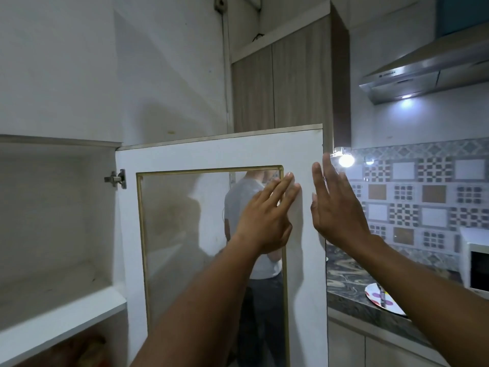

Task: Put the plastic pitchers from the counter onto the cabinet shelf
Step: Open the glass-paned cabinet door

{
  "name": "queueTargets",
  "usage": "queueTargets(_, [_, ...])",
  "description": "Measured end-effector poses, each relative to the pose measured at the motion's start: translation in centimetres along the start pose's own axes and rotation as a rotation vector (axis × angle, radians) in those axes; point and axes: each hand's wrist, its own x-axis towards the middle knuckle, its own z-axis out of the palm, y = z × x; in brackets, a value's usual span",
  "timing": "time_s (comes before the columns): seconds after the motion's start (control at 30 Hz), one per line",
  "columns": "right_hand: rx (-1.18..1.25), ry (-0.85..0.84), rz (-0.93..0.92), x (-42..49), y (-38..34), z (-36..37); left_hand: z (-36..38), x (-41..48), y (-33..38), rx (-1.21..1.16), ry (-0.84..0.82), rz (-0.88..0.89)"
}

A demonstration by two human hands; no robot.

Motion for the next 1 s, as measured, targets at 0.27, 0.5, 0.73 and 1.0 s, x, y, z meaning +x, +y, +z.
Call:
queueTargets(0.27, [0.008,-0.068,0.02,-1.6,-1.5,-4.1,-5.7,-4.8,2.9,-0.056,-0.179,-0.141])
queueTargets(0.5, [0.236,-0.017,-0.046,-3.1,-9.0,-9.3,-12.6,-16.2,1.3,-0.014,-0.395,-0.399])
queueTargets(0.73, [0.614,-0.364,-0.249,-6.4,-25.0,-11.8,-22.7,-28.8,-4.2,0.112,-0.51,-0.717])
queueTargets(1.0, [0.875,-0.673,-0.592,-9.9,-50.5,-18.1,-38.2,-48.9,-10.8,0.24,-0.593,-1.097])
